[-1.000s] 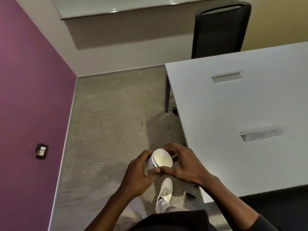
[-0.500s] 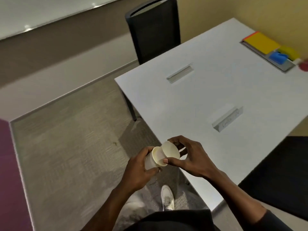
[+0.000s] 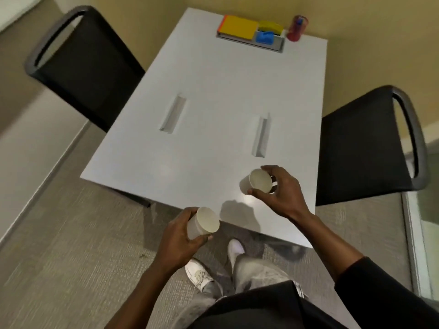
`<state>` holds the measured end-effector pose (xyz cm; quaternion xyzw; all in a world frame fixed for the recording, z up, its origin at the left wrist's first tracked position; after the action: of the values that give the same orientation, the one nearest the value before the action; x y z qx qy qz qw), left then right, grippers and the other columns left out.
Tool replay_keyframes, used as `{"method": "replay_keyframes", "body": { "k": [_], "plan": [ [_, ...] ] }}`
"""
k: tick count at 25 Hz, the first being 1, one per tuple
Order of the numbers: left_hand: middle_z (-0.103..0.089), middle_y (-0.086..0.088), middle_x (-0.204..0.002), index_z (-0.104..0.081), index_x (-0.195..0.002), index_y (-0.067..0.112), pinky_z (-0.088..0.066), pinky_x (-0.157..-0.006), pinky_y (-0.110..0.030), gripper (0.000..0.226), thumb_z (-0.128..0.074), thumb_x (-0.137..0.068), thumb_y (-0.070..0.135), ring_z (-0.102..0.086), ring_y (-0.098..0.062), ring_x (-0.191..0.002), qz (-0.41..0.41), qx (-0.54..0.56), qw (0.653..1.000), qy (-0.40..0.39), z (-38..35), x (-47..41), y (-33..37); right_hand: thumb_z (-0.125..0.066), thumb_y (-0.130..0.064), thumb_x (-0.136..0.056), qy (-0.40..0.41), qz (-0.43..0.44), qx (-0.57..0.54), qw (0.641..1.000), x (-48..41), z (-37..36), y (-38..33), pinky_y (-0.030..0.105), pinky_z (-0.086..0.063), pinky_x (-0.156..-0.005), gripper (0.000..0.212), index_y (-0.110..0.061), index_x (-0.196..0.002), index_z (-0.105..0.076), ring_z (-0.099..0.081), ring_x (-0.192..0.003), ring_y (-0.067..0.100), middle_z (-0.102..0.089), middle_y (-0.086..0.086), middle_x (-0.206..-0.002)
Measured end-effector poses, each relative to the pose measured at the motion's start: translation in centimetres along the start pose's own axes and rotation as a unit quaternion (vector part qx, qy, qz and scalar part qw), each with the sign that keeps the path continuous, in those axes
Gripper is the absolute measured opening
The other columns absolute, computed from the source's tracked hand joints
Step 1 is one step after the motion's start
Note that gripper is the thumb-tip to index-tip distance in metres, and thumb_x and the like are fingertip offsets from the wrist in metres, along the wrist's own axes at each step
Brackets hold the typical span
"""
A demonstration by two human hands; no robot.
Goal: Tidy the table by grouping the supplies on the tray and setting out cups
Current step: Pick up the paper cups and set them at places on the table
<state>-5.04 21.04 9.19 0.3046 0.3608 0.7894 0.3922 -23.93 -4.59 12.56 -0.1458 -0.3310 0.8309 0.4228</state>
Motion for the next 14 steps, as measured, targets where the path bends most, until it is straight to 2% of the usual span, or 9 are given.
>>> {"method": "replay_keyframes", "body": {
  "k": [3, 7, 14],
  "plan": [
    [-0.067, 0.021, -0.119, -0.057, -0.129, 0.039, -0.059, -0.078, -0.028, 0.064, -0.091, -0.075, 0.049, -0.063, 0.002, -0.107, -0.017, 0.001, 1.000, -0.003, -0.3, -1.5, 0.7, -0.087, -0.058, -0.071, 0.027, -0.039, 0.044, 0.998, -1.4, -0.3, 2.9, 0.044, -0.059, -0.087, 0.080, -0.023, -0.136, -0.057, -0.064, -0.110, 0.021, -0.063, -0.001, -0.131],
    [-0.068, 0.024, -0.120, -0.058, -0.127, 0.040, -0.058, -0.079, -0.026, 0.062, -0.092, -0.076, 0.047, -0.064, 0.002, -0.108, -0.009, 0.024, 1.000, 0.001, -2.1, -3.0, 1.5, -0.088, -0.052, -0.073, 0.019, -0.057, 0.077, 0.995, -4.4, -1.5, 5.4, 0.042, -0.054, -0.095, 0.084, -0.016, -0.141, -0.053, -0.061, -0.120, 0.028, -0.060, 0.006, -0.135],
    [-0.069, 0.026, -0.118, -0.059, -0.126, 0.042, -0.057, -0.079, -0.016, 0.063, -0.095, -0.074, 0.038, -0.066, 0.001, -0.110, 0.028, 0.052, 0.998, 0.014, -3.4, -4.6, 2.1, -0.087, -0.050, -0.073, -0.022, -0.079, 0.103, 0.991, -8.9, -4.3, 8.0, 0.041, -0.051, -0.088, 0.081, -0.016, -0.137, -0.051, -0.057, -0.119, 0.030, -0.059, 0.005, -0.128]
  ]
}}
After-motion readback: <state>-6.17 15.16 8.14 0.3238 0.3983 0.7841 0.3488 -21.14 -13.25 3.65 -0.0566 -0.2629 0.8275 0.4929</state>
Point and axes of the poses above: each hand's wrist, its own x-axis away from the middle knuckle, its own z-axis out of the back of the hand, y = z × x, the point moved 2 cm from there along -x, towards the middle knuckle
